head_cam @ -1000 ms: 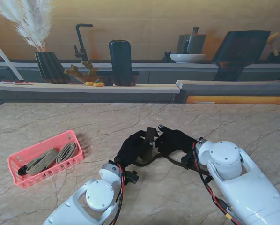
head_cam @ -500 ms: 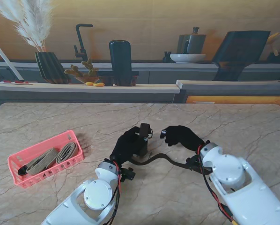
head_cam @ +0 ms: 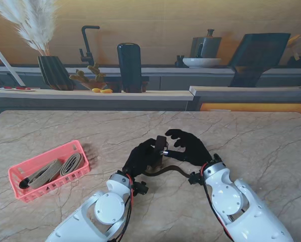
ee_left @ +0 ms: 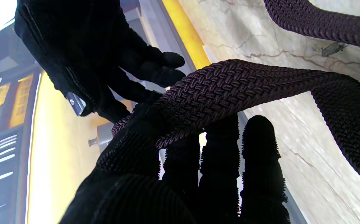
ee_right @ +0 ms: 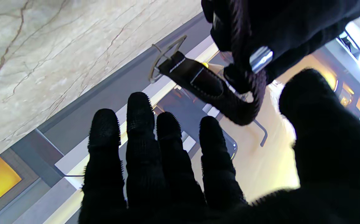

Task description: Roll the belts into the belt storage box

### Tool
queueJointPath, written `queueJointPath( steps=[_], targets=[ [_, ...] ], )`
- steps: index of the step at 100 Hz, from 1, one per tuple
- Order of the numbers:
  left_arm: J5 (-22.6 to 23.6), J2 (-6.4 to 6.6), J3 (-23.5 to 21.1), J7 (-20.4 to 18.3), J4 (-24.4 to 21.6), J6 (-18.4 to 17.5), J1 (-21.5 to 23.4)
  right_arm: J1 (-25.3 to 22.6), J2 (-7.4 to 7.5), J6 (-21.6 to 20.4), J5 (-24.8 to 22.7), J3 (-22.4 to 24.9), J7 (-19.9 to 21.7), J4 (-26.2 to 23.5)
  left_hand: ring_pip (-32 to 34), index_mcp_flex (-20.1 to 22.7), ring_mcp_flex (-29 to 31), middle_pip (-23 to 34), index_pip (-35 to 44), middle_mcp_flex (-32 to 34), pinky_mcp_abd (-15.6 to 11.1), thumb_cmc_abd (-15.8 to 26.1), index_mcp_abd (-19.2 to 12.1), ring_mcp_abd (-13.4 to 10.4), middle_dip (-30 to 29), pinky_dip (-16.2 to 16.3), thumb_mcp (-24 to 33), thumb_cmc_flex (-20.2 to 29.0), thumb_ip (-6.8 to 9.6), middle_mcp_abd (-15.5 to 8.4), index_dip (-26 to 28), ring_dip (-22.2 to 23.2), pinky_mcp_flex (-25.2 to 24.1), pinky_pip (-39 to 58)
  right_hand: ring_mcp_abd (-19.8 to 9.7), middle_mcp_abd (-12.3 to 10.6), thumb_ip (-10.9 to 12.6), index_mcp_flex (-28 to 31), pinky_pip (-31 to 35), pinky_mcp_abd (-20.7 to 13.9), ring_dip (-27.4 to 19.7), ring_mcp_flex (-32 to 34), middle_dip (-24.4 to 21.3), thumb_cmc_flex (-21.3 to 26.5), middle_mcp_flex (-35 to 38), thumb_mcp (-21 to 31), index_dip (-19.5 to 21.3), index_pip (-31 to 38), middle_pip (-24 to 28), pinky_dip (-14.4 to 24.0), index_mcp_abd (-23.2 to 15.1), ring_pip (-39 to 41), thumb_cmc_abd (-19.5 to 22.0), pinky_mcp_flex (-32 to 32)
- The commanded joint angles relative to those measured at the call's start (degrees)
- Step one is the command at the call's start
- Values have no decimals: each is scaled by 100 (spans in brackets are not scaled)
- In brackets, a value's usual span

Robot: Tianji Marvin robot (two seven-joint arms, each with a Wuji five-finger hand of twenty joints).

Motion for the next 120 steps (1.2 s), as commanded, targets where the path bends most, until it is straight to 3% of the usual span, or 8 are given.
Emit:
queueJointPath(
  steps=[1, 28, 52, 68, 76, 95, 119, 120],
  targets=[
    [8, -44, 32, -33, 12, -30, 11, 12, -59, 17, -105, -112, -86, 11, 33, 1, -53, 176, 500, -75, -16, 337, -517, -100, 77, 125, 44, 462, 19, -89, 188, 122, -52, 12, -113, 18, 2, -33, -94, -179, -73, 19, -64, -113, -142, 104, -96, -94, -2, -112, 132, -78, -213, 96],
    [168, -33, 89, -38, 104, -68, -59, 124, -67, 337, -151, -313, -67, 40, 25, -15, -80, 174, 499, -95, -9, 349, -509, -87, 62, 113, 51, 462, 22, -83, 174, 97, -74, 3, 74, 121, -42, 1078, 515, -35, 256, 721, -15, -290, 858, 465, -112, 159, 388, 1, 132, 682, 134, 459],
    [203, -41, 105, -19, 147, -10, -96, 98, -97, 407, 198, -354, 24, -27, 17, -29, -112, 163, 481, -127, -9, 362, -488, -73, 40, 101, 48, 462, 33, -55, 152, 75, -102, 0, 158, 66, -86, 1755, 819, 48, 386, 1069, -18, 268, 1554, 161, -110, 399, 408, -56, -3, 919, 1136, 509],
    [276, -37, 139, -32, 209, 4, -147, 61, -95, 379, 250, -339, 53, -107, 13, -26, -123, 156, 462, -131, -8, 365, -479, -59, 18, 95, 46, 462, 40, -37, 129, 62, -108, 2, 143, -12, -266, 1546, 918, 54, 403, 1119, -49, 1338, 1799, -637, -1192, 1564, 383, -154, -206, 960, 1565, 504],
    [278, -36, 145, -44, 225, 17, -161, 32, -100, 355, 299, -322, 54, -157, 12, -28, -127, 151, 452, -141, -5, 368, -468, -50, 9, 92, 48, 462, 43, -25, 117, 56, -119, 1, 112, -116, -278, 1497, 950, 66, 408, 1162, -54, 1770, 2077, -568, -1648, 2346, 398, -164, -415, 981, 1481, 510],
    [267, -37, 153, -67, 248, 64, -179, -7, -112, 287, 276, -306, -26, -228, -5, 7, -133, 88, 355, -126, 3, 369, -461, -44, -77, 84, -53, 462, 34, -28, -6, 26, -123, 12, -61, -338, -516, 1920, 946, 70, 409, 1276, -45, 1825, 2582, 670, -1763, 2651, 339, -191, -881, 995, 825, 511],
    [76, -22, 144, -221, 217, 80, -163, 38, -162, 89, 0, -291, -424, -208, -54, 198, -119, -49, 100, 33, 24, 8, -437, -6, -193, 67, -242, 310, 143, -64, -456, -60, -164, 17, -239, -614, -627, 2076, 883, 49, 413, 1200, -43, 1742, 2893, 891, -1760, 2802, 256, -213, -1485, 972, 655, 429],
    [71, -21, 144, -226, 217, 80, -164, 41, -163, 77, -19, -289, -441, -207, -42, 194, -120, -89, 115, 44, 28, -134, -430, -6, -146, 59, 285, 2, 44, -67, -494, -84, -164, 21, -245, -623, -631, 2082, 882, 48, 413, 1200, -46, 1735, 2903, 888, -1761, 2807, 251, -214, -1497, 972, 656, 427]
  ],
)
